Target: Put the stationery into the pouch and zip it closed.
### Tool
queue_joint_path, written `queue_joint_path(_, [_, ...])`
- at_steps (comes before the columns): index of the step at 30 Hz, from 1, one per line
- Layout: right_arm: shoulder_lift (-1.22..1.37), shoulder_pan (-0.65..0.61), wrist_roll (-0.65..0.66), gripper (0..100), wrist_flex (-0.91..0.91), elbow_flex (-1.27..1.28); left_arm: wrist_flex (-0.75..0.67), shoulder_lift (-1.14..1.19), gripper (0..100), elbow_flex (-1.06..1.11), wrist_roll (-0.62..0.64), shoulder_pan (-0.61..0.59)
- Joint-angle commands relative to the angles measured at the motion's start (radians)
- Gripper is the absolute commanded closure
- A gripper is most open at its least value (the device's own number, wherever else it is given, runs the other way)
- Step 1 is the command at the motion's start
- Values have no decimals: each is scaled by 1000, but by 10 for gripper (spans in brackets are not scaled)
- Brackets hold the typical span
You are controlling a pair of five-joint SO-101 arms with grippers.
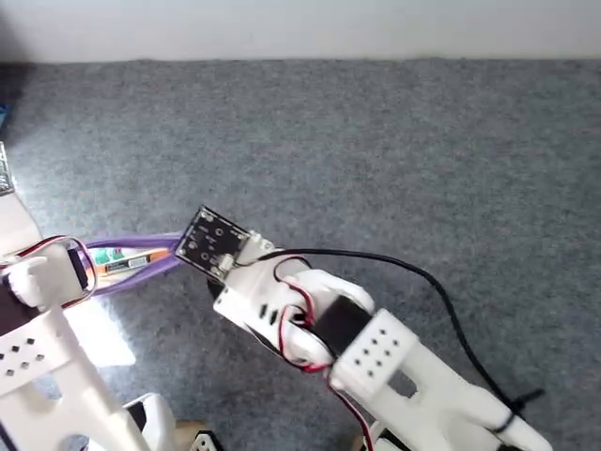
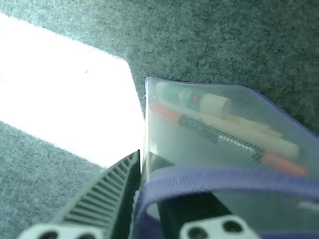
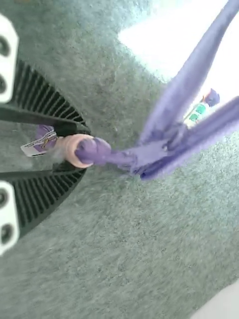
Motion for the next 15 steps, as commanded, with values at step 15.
queue_joint_path(15, [-329,-62,6,991,325,-60,-144,275,774,-361,8,549])
